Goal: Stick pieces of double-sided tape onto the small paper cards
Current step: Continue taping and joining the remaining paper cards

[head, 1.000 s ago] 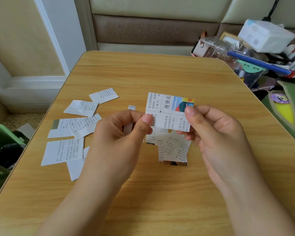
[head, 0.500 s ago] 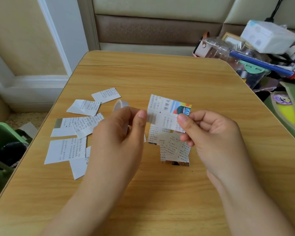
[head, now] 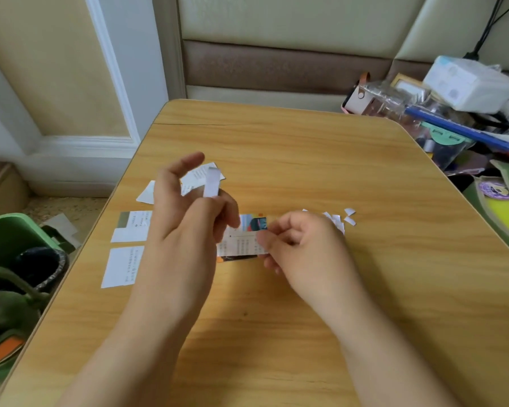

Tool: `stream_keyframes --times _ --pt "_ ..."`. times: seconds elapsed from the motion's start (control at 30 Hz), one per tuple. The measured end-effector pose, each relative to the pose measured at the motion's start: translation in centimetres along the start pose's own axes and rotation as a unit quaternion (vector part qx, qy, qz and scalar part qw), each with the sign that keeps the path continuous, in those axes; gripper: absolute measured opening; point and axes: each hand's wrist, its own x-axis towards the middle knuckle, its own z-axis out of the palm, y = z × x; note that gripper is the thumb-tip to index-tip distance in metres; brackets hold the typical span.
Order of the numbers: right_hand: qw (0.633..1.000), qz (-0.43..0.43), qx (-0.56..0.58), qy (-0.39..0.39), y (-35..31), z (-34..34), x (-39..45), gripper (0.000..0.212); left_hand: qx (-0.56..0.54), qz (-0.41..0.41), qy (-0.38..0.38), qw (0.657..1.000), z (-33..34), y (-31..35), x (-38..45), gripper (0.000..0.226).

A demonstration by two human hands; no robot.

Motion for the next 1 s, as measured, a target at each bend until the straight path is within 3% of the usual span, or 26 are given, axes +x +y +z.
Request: stream_keyframes --times 0.1,0.23,0.53,0.77,1.0 --pt "0.998 -0.031 -0.051 -0.028 -0.1 0.8 0.1 0.006 0.030 -0.007 0.001 1.000 -0.4 0.3 0.2 0.027" --pt "0.994 -0.044 -0.093 -0.033 0.2 0.4 0.2 0.017 0.037 -0.018 -0.002 0.999 -1.1 0.1 0.4 0.030" --pt "0.989 0.027 0.091 0.110 0.6 -2.8 1.3 0.015 -0.012 0.003 0.097 0.995 -1.0 0.3 0.7 0.043" --pt "0.993 0.060 0.094 0.042 0.1 -2.0 1.0 0.006 -0.033 -0.012 0.087 0.996 -1.5 0.9 0.6 0.044" --pt "0.998 0.056 0.015 0.010 -1.9 1.6 4.0 0.012 -0.043 -0.026 0.078 0.996 -3.0 1.1 0.7 0.032"
